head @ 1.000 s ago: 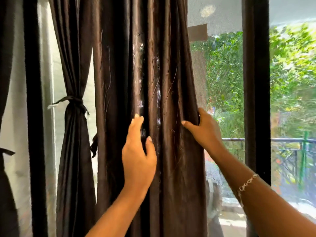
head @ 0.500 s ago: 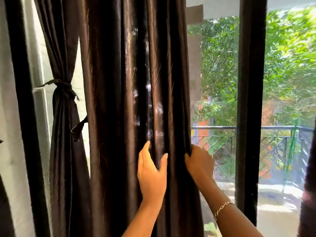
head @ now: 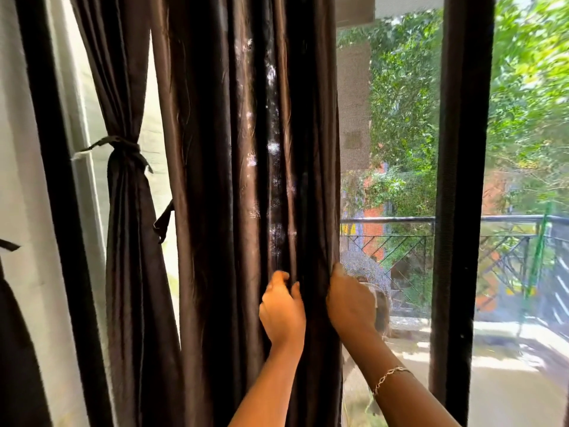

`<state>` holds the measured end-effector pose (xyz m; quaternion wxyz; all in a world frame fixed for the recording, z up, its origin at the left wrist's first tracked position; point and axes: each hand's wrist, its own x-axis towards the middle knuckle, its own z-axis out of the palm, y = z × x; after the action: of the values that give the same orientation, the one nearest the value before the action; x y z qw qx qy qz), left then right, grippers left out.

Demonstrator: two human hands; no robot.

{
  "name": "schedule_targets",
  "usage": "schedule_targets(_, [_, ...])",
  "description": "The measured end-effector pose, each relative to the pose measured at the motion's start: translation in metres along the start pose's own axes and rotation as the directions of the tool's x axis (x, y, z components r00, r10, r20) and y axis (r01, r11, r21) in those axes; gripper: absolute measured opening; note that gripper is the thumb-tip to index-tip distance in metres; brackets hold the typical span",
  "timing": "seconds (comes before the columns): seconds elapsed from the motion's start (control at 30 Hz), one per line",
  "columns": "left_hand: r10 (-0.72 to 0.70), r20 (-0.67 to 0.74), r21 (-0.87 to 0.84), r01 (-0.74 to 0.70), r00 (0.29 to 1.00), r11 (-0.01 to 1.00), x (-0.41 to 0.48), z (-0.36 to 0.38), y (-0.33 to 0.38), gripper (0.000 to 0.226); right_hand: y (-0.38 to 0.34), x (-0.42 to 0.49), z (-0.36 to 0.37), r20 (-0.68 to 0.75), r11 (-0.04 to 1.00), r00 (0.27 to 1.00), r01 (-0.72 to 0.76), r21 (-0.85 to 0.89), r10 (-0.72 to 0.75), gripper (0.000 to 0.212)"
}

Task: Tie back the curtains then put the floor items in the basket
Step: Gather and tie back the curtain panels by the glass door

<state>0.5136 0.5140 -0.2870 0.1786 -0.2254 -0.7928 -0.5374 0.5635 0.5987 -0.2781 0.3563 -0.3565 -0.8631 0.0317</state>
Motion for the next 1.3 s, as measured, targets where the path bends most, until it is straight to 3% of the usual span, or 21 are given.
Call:
schedule_targets(0.13, [0.106, -0.066, -0.124, -0.114, 0.992, 0.986, -0.008, 0.003, -0.008, 0.008, -0.003, 0.001, 0.004, -0.015, 1.0, 1.0, 0.01, 0.011, -0.01, 0.041])
schedule_targets(0.3, [0.011, 0.001, -0.188, -0.011, 1.0, 0.982, 0.007, 0.005, -0.004, 0.061, -0.012, -0.001, 0.005, -0.001, 0.998, 1.0, 0.019, 0.057, -0.019, 0.036])
schedule_targets(0.43, [0.019, 0.019, -0.074, -0.018, 1.0, 0.997, 0.03, -0.001, -0.002, 0.045, -0.017, -0.003, 0.009, 0.014, 0.999, 0.999, 0.042, 0.016, -0.043, 0.043])
schedule_targets(0.57, [0.078, 0.016, -0.094, -0.076, 0.997, 0.993, 0.02, -0.004, -0.006, 0.034, -0.023, -0.001, 0.012, 0.016, 0.997, 0.997, 0.073, 0.009, -0.074, 0.042])
schedule_targets(0.67, [0.141, 0.019, -0.14, -0.137, 0.99, 0.981, 0.003, -0.002, -0.008, 0.039, -0.029, 0.0, 0.012, 0.026, 0.995, 0.995, 0.097, 0.011, -0.097, 0.039])
schedule_targets(0.83, [0.122, 0.106, -0.174, -0.102, 0.987, 0.979, 0.004, -0.005, -0.008, 0.04, -0.037, 0.0, 0.015, 0.09, 0.978, 0.974, 0.205, 0.027, -0.207, 0.028])
schedule_targets(0.97, [0.154, 0.166, -0.2, -0.119, 0.974, 0.973, 0.003, -0.01, -0.014, 0.041, -0.037, 0.0, 0.009, 0.208, 0.945, 0.926, 0.285, 0.158, -0.314, 0.035])
schedule_targets(1.03, [0.151, 0.176, -0.183, -0.119, 0.973, 0.976, 0.001, -0.01, -0.019, 0.04, -0.037, 0.002, 0.005, 0.303, 0.889, 0.885, 0.217, 0.403, -0.353, 0.029])
schedule_targets(1.1, [0.14, 0.17, -0.158, -0.113, 0.976, 0.981, -0.003, -0.009, -0.023, 0.043, -0.036, 0.004, -0.003, 0.41, 0.742, 0.851, -0.036, 0.669, -0.329, 0.013])
schedule_targets(1.17, [0.121, 0.148, -0.132, -0.102, 0.982, 0.986, -0.006, -0.008, -0.026, 0.044, -0.038, 0.005, -0.011, 0.482, 0.579, 0.822, -0.242, 0.778, -0.304, 0.016])
schedule_targets(1.2, [0.119, 0.135, -0.122, -0.103, 0.984, 0.987, -0.007, -0.008, -0.027, 0.041, -0.04, 0.004, -0.013, 0.491, 0.549, 0.824, -0.281, 0.787, -0.283, 0.015])
schedule_targets(1.3, [0.137, 0.154, -0.141, -0.115, 0.979, 0.983, -0.011, -0.007, -0.027, 0.04, -0.047, 0.004, -0.005, 0.35, 0.692, 0.928, -0.168, 0.703, -0.13, 0.032])
